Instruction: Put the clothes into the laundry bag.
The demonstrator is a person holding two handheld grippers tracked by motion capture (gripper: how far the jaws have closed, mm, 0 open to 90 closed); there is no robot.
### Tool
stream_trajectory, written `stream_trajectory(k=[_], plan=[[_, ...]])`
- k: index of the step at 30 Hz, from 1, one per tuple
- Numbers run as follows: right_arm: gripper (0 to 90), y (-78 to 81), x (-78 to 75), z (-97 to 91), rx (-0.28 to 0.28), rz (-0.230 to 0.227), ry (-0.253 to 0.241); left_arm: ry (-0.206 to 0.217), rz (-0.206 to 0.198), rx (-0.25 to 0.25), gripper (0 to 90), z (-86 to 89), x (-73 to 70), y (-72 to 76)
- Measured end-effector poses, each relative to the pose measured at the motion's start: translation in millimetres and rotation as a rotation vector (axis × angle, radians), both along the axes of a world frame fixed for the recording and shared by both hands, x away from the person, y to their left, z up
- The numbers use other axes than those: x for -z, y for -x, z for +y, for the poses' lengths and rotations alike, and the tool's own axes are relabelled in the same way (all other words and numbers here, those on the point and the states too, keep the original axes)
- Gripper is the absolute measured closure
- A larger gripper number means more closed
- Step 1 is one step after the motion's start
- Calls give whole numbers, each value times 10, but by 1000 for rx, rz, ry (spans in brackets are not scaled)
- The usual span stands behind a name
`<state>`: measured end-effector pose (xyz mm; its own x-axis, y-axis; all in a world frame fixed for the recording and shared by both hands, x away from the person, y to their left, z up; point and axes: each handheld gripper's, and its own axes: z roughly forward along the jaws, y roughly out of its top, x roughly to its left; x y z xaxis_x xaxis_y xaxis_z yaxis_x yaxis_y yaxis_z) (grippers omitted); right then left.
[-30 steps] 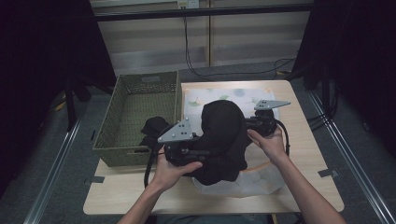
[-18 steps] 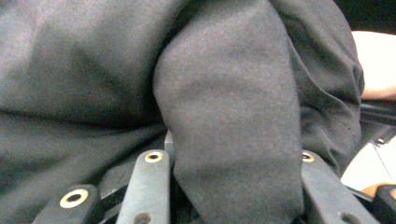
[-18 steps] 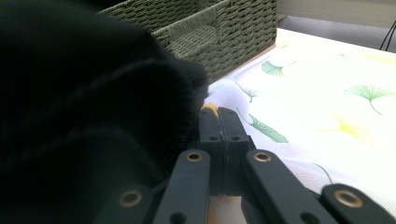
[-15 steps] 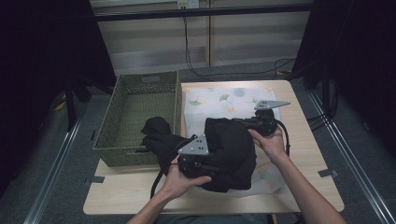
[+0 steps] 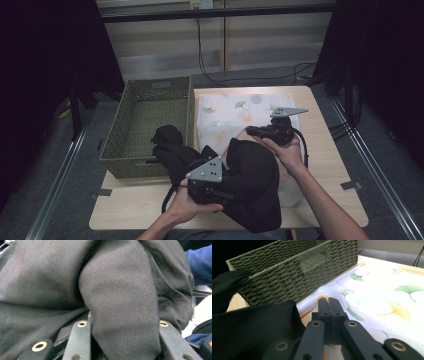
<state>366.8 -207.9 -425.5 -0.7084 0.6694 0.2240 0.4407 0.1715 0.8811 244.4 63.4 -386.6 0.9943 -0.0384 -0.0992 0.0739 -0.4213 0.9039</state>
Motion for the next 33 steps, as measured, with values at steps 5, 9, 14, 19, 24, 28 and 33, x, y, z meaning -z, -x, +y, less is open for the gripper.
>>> stream_trajectory(k=[5,9,14,19,24,28,33], plan=[[900,5,-19,20,-3,-9,-8,-59,-5,-16,652,-88,80,-54],[900,51,-98,34,-25,-24,-16,-103,-10,-128,653,-136,175,-201],[900,91,-152,39,-37,-32,-20,-110,22,-203,653,-144,190,-363],[900,120,-231,40,-45,-44,-23,-157,43,-273,649,-197,287,-553],[900,148,-264,39,-45,-53,-17,-221,49,-318,645,-311,434,-635],[900,188,-305,51,-52,-59,-16,-215,73,-339,643,-370,505,-704],[900,221,-336,50,-55,-62,-20,-234,118,-360,637,-382,673,-782]])
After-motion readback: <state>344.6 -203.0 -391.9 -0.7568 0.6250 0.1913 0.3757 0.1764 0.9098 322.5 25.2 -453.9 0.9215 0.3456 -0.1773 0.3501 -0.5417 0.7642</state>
